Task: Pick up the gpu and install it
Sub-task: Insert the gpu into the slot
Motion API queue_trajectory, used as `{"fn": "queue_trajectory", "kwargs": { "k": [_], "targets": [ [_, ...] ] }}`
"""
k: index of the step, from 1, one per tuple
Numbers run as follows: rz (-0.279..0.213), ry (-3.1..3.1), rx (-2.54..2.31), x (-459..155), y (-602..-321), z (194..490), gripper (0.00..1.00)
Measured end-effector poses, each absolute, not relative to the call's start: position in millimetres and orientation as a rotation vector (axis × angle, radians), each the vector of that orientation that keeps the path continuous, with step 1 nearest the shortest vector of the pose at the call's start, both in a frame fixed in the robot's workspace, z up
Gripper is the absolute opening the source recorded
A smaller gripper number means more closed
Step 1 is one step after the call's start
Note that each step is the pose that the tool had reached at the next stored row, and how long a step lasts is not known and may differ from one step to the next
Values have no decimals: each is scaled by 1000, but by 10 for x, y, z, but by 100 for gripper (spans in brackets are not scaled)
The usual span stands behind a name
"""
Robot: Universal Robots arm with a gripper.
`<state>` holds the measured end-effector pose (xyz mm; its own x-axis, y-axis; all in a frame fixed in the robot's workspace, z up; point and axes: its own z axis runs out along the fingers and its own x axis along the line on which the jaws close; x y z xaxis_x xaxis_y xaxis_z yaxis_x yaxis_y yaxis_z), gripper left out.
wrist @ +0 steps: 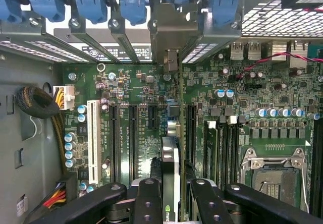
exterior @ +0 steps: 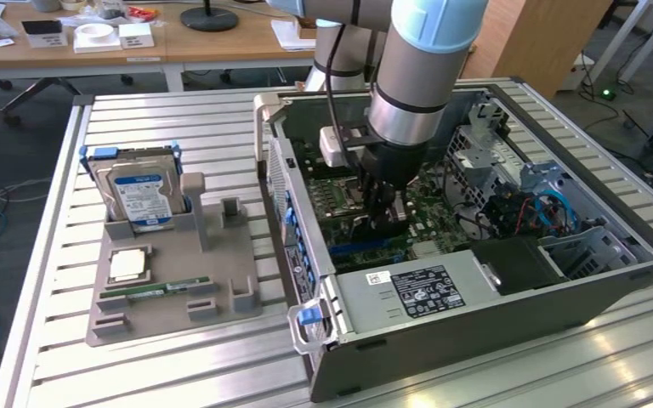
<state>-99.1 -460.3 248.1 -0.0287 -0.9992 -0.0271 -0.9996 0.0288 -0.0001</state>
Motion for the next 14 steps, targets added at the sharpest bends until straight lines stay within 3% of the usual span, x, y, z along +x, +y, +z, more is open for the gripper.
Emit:
{"fn": "queue_trajectory", "kwargs": {
  "k": [14],
  "targets": [
    [29, 2260, -2154, -991, -4602, 2471, 27]
  ]
}}
